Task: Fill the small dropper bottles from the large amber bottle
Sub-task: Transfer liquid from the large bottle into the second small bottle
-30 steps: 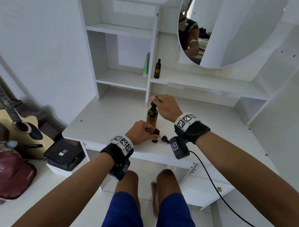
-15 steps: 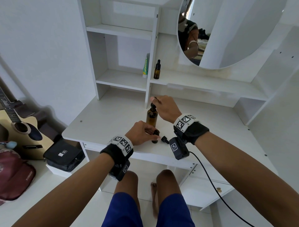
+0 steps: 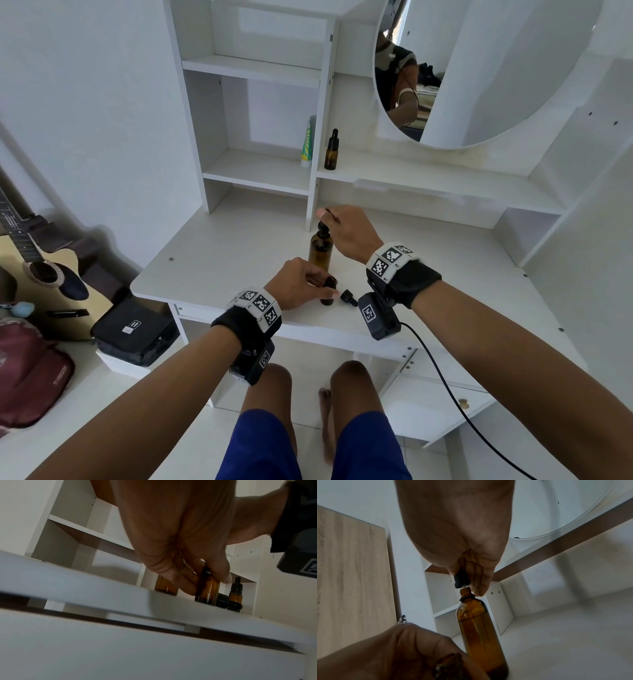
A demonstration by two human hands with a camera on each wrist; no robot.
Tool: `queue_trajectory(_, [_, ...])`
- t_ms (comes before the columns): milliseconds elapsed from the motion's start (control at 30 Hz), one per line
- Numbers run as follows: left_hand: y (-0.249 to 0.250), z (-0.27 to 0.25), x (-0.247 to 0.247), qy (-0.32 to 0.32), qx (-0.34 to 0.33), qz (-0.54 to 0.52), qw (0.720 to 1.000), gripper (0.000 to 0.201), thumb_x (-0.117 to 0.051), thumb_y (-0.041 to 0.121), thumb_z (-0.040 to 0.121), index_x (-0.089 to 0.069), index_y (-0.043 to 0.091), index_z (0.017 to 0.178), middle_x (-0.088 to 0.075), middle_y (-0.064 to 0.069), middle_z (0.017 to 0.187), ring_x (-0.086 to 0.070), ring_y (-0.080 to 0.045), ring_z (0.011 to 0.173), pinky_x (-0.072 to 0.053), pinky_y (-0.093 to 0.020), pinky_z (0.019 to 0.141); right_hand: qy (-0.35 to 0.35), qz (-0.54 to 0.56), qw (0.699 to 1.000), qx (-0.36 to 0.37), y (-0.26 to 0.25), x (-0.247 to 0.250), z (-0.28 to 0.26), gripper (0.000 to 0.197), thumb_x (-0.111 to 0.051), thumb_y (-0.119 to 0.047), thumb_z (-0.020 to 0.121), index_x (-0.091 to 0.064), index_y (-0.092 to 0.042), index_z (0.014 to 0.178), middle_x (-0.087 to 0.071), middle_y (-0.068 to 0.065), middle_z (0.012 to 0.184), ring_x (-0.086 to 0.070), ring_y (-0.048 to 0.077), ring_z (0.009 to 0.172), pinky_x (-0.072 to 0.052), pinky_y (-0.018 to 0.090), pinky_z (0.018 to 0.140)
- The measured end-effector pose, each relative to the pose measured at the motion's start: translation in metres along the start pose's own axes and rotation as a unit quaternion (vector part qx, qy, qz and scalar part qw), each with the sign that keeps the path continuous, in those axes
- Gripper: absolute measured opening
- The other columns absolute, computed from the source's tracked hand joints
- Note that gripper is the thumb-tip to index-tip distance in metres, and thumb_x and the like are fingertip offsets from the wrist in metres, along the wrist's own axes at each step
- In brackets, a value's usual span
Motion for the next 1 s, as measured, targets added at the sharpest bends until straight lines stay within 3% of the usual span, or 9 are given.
queue_trajectory(100, [0.0,0.0,0.0,-0.001,-0.001,0.001,1.0,0.025,-0.083,0.021,0.075,-0.078,0.012,0.097,-0.076,0.002,0.093,-0.07,0.001,0.08,-0.049,-0.005,0.073,0.007,0.006,1.0,0.008,-0.004,0.008,0.001,0.042,-0.04,-0.029,0.105,-0.049,-0.008,0.07,-0.062,0.013,0.075,-0.047,0.019,0.06,-0.033,0.029,0.062])
queue_trajectory(167, [0.001,0.0,0.0,0.001,-0.003,0.001,1.0,0.025,-0.083,0.021,0.075,-0.078,0.012,0.097,-0.076,0.001,0.093,-0.07,0.001,0.08,-0.05,-0.006,0.074,0.023,0.013,1.0,0.012,-0.009,0.02,0.002,0.041,-0.04,-0.031,0.104,-0.055,-0.008,0.074,-0.065,0.009,0.079,-0.051,0.018,0.064,-0.034,0.025,0.059])
queue_trajectory(267, [0.0,0.0,0.0,0.001,-0.001,0.004,1.0,0.025,-0.083,0.023,0.075,-0.078,0.012,0.097,-0.076,0.002,0.093,-0.071,-0.003,0.084,-0.051,-0.007,0.076,0.055,0.029,0.998,0.018,-0.017,0.043,0.002,0.04,-0.04,-0.029,0.104,-0.064,-0.003,0.086,-0.059,-0.001,0.071,-0.048,0.009,0.058,-0.035,0.012,0.052])
queue_trajectory(367, [0.0,-0.001,0.0,0.001,0.001,0.007,1.0,0.025,-0.083,0.023,0.075,-0.078,0.013,0.097,-0.076,0.003,0.094,-0.07,0.0,0.084,-0.05,-0.006,0.075,0.096,0.056,0.993,0.034,-0.02,0.066,0.002,0.041,-0.041,-0.033,0.103,-0.069,-0.005,0.095,-0.067,0.002,0.079,-0.059,0.018,0.067,-0.042,0.01,0.058])
queue_trajectory(400, [0.0,-0.001,0.0,0.002,0.001,0.008,1.0,0.025,-0.083,0.023,0.075,-0.078,0.013,0.097,-0.076,0.003,0.094,-0.07,0.001,0.083,-0.05,-0.006,0.074,0.107,0.074,0.991,0.04,-0.02,0.07,0.002,0.042,-0.042,-0.036,0.103,-0.07,-0.005,0.096,-0.07,0.005,0.083,-0.064,0.023,0.073,-0.049,0.014,0.065])
queue_trajectory(433, [0.0,-0.001,0.0,0.003,0.001,0.007,1.0,0.024,-0.083,0.023,0.075,-0.078,0.014,0.097,-0.076,0.003,0.093,-0.07,0.002,0.083,-0.05,-0.005,0.075,0.115,0.089,0.988,0.043,-0.019,0.074,0.001,0.044,-0.042,-0.038,0.101,-0.07,-0.005,0.095,-0.072,0.007,0.085,-0.067,0.026,0.078,-0.056,0.027,0.075])
queue_trajectory(500, [0.0,-0.001,0.0,0.003,0.0,0.004,1.0,0.023,-0.083,0.023,0.075,-0.077,0.014,0.096,-0.076,0.003,0.093,-0.07,0.002,0.082,-0.05,-0.005,0.075,0.118,0.094,0.987,0.047,-0.017,0.076,-0.004,0.045,-0.042,-0.041,0.1,-0.07,-0.005,0.093,-0.073,0.008,0.086,-0.068,0.029,0.081,-0.056,0.048,0.079])
queue_trajectory(633, [0.001,-0.001,0.0,0.005,-0.003,0.007,1.0,0.023,-0.083,0.022,0.075,-0.077,0.014,0.096,-0.076,0.003,0.092,-0.07,0.001,0.082,-0.05,-0.006,0.077,0.067,0.097,0.991,0.062,-0.015,0.063,-0.025,0.042,-0.042,-0.029,0.103,-0.07,-0.003,0.087,-0.073,0.007,0.084,-0.068,0.029,0.077,-0.055,0.05,0.08])
queue_trajectory(1000, [0.003,-0.002,0.0,0.003,-0.006,0.012,1.0,0.02,-0.083,0.023,0.075,-0.078,0.014,0.092,-0.077,0.002,0.091,-0.072,-0.005,0.084,-0.054,-0.014,0.082,0.03,0.131,0.99,0.038,0.009,0.023,-0.045,0.037,-0.046,-0.032,0.101,-0.072,-0.009,0.088,-0.074,-0.001,0.082,-0.07,0.02,0.079,-0.055,0.048,0.083])
Point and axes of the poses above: each hand's wrist, its own z-axis towards the middle knuckle, its own x-axis out of the back of the hand, y = z × x, the point moved 7 cm from there along z, towards the middle knuckle
